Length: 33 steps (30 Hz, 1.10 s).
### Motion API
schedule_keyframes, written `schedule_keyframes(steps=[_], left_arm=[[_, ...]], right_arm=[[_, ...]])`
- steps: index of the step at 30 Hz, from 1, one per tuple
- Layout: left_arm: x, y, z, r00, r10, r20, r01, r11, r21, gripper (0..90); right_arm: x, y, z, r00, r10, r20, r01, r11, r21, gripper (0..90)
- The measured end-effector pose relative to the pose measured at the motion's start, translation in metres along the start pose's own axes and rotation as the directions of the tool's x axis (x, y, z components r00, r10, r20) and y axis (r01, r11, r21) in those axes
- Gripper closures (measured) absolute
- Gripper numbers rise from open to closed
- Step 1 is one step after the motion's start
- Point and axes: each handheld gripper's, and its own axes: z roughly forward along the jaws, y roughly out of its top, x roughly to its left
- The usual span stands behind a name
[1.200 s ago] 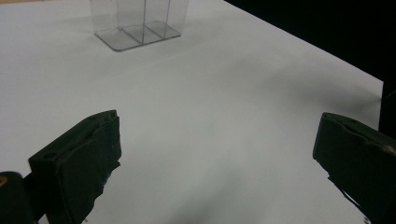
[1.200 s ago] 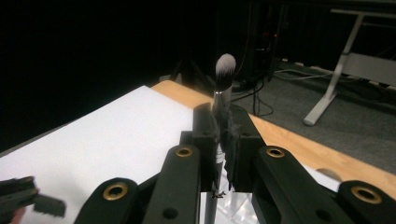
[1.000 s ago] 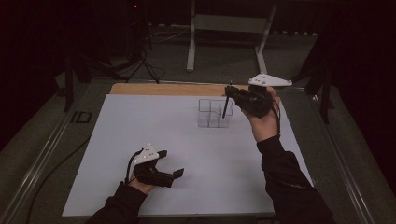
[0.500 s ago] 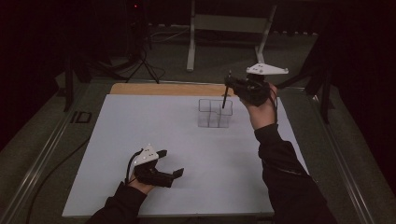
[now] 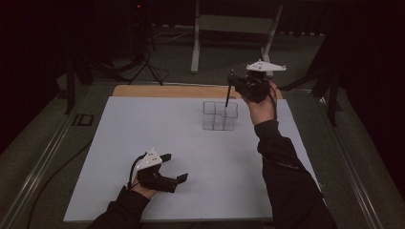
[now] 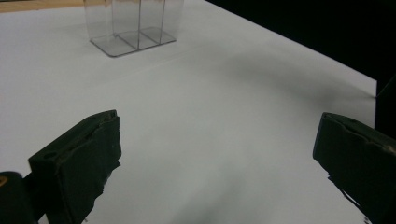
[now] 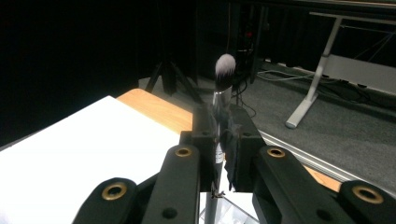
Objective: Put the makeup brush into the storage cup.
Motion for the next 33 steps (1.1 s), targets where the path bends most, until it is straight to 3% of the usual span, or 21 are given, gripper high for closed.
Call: schedule_keyframes(steps=[10,20,33], left_arm=[[0.001,-0.001,0.0,1.0,-0.003,-0.001,0.003,1.0,0.005,2.2],[0.003,-0.001,-0.001,1.0,-0.006,0.002,0.006,1.0,0.006,2.2],[0.003,-0.002,-0.001,1.0,-0.009,0.002,0.009,0.9999,0.009,2.1]], right_arm=[[-0.002,-0.013,0.019,0.9996,0.029,0.007,-0.029,0.999,0.033,83.0],[-0.003,-0.029,0.04,0.9996,0.026,0.01,-0.026,0.997,0.07,83.0],[-0.005,-0.052,0.058,0.9984,0.056,-0.001,-0.055,0.989,0.136,83.0]])
